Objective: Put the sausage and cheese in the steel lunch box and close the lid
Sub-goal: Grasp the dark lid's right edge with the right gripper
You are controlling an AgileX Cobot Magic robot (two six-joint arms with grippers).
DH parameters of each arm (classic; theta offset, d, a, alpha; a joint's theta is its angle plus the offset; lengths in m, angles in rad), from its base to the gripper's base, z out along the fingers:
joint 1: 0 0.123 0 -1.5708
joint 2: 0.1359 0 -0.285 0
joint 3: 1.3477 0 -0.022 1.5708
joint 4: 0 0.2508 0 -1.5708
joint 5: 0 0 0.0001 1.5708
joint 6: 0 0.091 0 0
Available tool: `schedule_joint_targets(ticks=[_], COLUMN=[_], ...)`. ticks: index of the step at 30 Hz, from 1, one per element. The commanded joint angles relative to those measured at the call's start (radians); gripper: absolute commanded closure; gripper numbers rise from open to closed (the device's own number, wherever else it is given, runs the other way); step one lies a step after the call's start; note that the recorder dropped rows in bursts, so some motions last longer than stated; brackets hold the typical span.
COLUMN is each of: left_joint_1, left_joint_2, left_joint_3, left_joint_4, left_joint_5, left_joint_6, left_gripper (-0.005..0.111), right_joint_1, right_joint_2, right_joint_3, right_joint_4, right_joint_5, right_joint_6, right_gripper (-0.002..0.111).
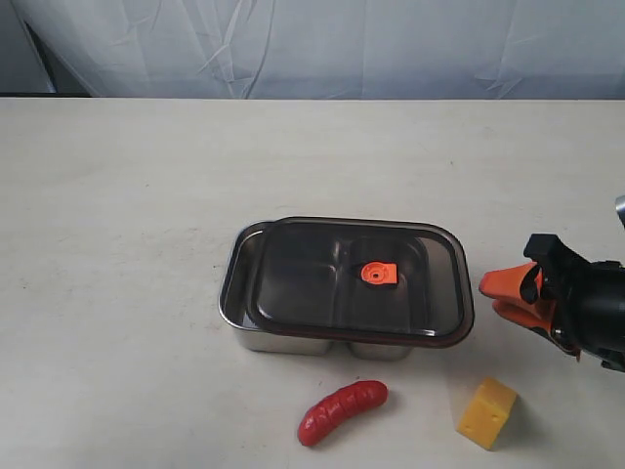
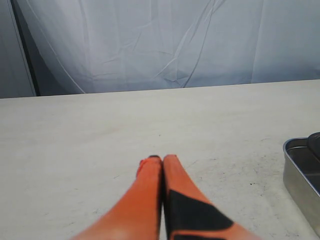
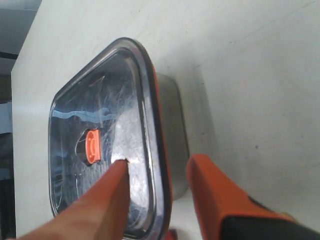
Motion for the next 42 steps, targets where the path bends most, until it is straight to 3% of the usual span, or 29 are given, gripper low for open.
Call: schedule_joint_targets(ticks=[1, 27, 42], left_joint_1=[0.001, 0.001, 0.001], left_joint_2=[-0.005, -0.005, -0.005], left_joint_3=[0.004, 0.004, 0.004], left_joint_4=[0.004, 0.004, 0.004], left_joint_5=[-0.007, -0.006, -0.006], left_joint_6=[-0.001, -0.001, -0.001], left_gripper=[0.106, 0.106, 0.106], right_joint_1=[-0.004, -0.004, -0.004], right_joint_2=[0.002, 0.002, 0.128], right_joint_3=[-0.005, -0.005, -0.005], right_joint_4=[0.008, 0.008, 0.008], right_joint_5=[0.018, 0.022, 0.097], right_joint_6=[-0.035, -0.141, -0.237], right_gripper=[0.068, 0.068, 0.068])
